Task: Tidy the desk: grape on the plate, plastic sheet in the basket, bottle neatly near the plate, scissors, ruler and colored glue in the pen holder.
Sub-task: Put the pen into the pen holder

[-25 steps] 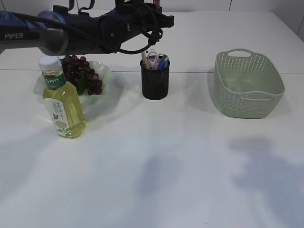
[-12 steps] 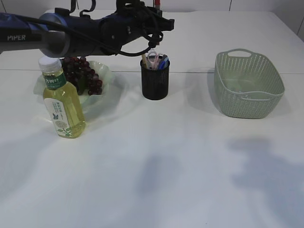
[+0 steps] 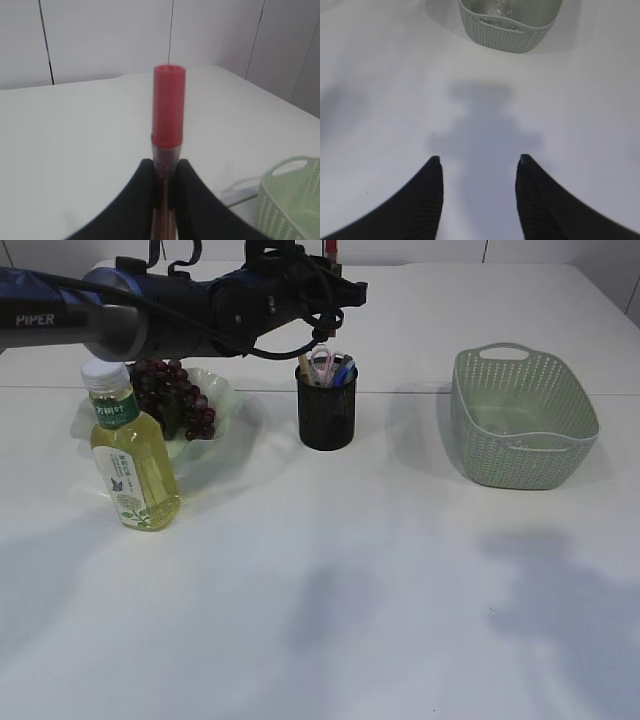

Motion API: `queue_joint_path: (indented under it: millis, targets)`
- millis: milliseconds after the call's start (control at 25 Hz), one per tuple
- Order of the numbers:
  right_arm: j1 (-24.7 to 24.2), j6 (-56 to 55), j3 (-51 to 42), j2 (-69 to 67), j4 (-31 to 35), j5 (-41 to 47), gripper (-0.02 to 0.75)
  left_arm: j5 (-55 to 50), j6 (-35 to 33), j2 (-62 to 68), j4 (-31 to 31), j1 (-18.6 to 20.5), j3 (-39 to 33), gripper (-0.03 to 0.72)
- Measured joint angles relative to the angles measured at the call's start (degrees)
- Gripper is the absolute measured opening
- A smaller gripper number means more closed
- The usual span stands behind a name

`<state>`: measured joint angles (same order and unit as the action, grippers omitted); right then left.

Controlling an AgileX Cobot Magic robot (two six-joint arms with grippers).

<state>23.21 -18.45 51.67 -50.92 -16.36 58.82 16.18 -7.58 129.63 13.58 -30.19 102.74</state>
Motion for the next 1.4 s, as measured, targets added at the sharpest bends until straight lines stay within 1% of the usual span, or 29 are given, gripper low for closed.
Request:
queue_joint_path:
  millis: [320,640,1200,1320,1400]
  targets:
    - [0.0,0.0,0.0,0.0,0.0,0.0,0.382,-0.7,0.0,0.0,0.0,0.0,0.0,0.102]
    - [0.0,0.0,0.0,0.0,0.0,0.0,0.382,-2.0,0.0,0.0,0.0,0.0,0.0,0.145]
    - [0.0,-0.1,0.0,0.0,-0.1,0.0,0.382,-2.1,0.0,0.0,0.0,0.0,0.0,0.182]
    - [0.0,-0.1,0.0,0.0,-0.1,0.0,0.382,-4.5,0.0,-0.3,0.0,0.0,0.0,0.186]
    - [0.0,-0.1,0.0,0.0,-0.1,0.0,0.382,-8.3,0.0,-1.2,0.0,0.0,0.0,0.188]
